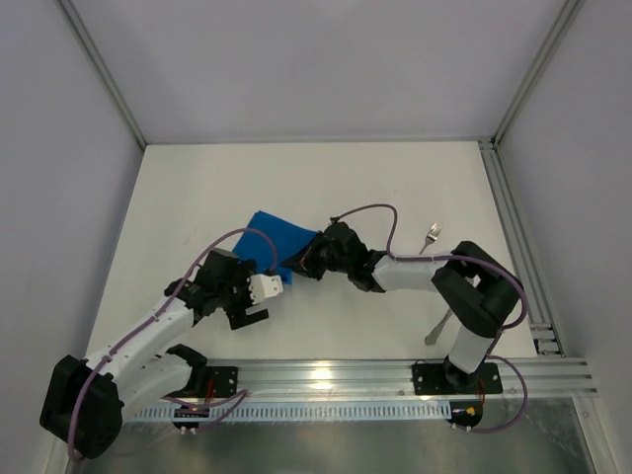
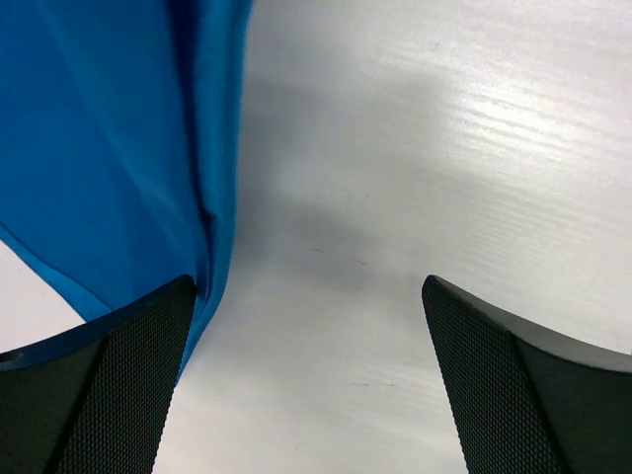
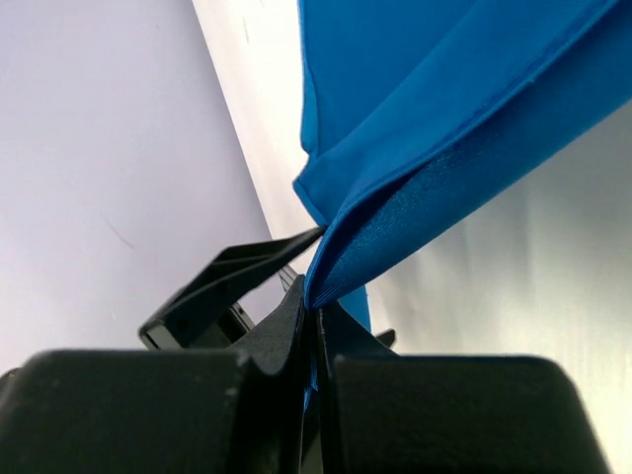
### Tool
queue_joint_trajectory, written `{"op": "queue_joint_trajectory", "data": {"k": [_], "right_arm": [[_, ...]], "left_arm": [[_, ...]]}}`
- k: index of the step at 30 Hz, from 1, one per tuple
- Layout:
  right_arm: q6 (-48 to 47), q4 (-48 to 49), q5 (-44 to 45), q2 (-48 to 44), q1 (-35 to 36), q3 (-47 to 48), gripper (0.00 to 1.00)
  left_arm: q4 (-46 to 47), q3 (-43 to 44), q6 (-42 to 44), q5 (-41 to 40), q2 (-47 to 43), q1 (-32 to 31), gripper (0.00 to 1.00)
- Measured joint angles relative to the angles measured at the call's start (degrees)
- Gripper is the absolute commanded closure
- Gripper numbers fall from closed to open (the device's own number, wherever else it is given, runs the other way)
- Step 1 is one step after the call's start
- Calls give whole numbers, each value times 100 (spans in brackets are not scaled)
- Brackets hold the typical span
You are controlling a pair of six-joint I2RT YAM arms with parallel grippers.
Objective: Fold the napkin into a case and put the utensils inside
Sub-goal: Pick up the upper triangle-folded napkin from the center of the board.
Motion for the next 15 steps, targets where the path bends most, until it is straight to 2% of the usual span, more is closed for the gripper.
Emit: {"op": "queue_joint_trajectory", "data": {"k": [5, 9, 11, 14, 15], "right_arm": [[-15, -269, 116, -66, 0, 289, 96], [-11, -376, 146, -66, 0, 343, 96], [2, -426, 155, -66, 0, 343, 96], [37, -452, 170, -66, 0, 341, 96], [48, -450, 173, -66, 0, 341, 96]], "left_arm": [[450, -7, -431, -402, 63, -481, 1], [1427, -125, -695, -1078, 396, -931, 1], [2002, -262, -732, -1488, 608, -990, 4], [2728, -468, -706, -1976, 822, -988, 14], [2929, -518, -686, -2092, 879, -990, 20]]}}
